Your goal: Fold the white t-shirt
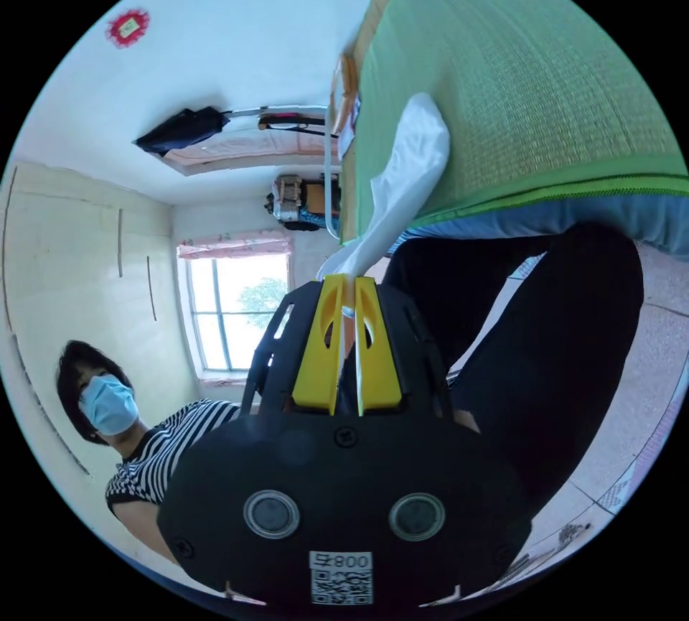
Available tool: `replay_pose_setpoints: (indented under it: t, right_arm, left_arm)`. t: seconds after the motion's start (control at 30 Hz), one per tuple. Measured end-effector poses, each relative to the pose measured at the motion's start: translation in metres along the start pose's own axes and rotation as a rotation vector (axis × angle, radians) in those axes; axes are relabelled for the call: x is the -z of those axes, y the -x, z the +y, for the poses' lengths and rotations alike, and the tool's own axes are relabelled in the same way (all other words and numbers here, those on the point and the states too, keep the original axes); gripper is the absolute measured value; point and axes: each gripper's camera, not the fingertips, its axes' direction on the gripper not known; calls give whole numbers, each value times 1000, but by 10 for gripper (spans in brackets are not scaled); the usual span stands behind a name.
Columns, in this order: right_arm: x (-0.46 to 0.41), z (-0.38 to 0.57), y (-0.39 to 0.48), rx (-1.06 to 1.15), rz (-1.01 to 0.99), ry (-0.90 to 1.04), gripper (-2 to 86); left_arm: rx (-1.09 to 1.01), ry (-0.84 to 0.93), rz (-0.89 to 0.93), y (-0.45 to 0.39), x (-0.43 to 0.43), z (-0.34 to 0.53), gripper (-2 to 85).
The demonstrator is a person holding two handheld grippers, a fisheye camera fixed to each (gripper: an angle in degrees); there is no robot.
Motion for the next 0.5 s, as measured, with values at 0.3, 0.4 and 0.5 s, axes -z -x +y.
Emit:
replay_pose_setpoints:
  t: [0.3,0.4,0.5]
  right_arm:
    - [113,71,21,181,-68,-113,18]
    - [154,97,24,232,-82,-162,18]
    - [196,124,24,280,-91,-209,18]
  left_arm:
    - [-162,74,109,-49,-88,14,38]
    - [-200,114,130,-61,-123,16,37]
    - [-222,148,151,-69,-159,19,37]
